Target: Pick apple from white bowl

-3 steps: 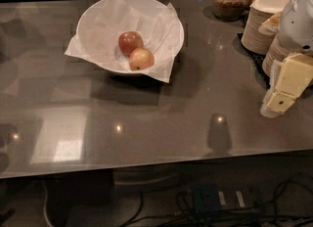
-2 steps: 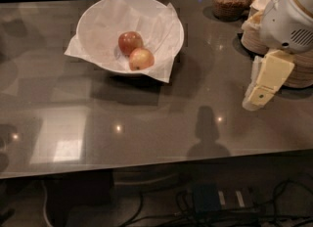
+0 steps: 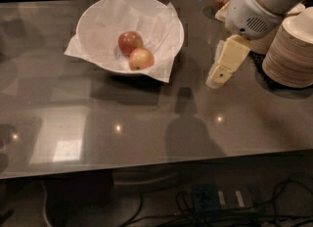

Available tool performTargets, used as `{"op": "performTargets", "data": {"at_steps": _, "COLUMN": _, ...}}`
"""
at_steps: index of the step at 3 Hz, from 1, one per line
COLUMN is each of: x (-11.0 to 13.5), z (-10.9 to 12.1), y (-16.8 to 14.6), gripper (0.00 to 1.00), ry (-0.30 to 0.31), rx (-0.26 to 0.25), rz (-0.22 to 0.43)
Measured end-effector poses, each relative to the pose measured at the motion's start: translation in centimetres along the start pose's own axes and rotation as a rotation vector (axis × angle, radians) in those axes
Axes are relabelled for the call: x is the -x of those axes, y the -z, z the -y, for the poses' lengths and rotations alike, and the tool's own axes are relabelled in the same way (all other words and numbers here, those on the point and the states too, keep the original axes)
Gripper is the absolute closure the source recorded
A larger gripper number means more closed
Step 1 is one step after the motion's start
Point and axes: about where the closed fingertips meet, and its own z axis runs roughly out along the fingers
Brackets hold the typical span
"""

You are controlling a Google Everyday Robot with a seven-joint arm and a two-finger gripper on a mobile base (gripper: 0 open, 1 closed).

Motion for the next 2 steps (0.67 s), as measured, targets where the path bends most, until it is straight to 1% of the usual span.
{"op": "performTargets", "data": {"at_steps": 1, "x": 3.6, "z": 2.6, "y": -1.7, "gripper": 0.00, "ry": -0.022, "rx": -0.020, "rz": 0.046}}
{"op": "performTargets", "data": {"at_steps": 2, "x": 7.1, "z": 4.0, "y": -3.4, "gripper": 0.00, "ry": -0.032, "rx": -0.018, "rz": 0.092}}
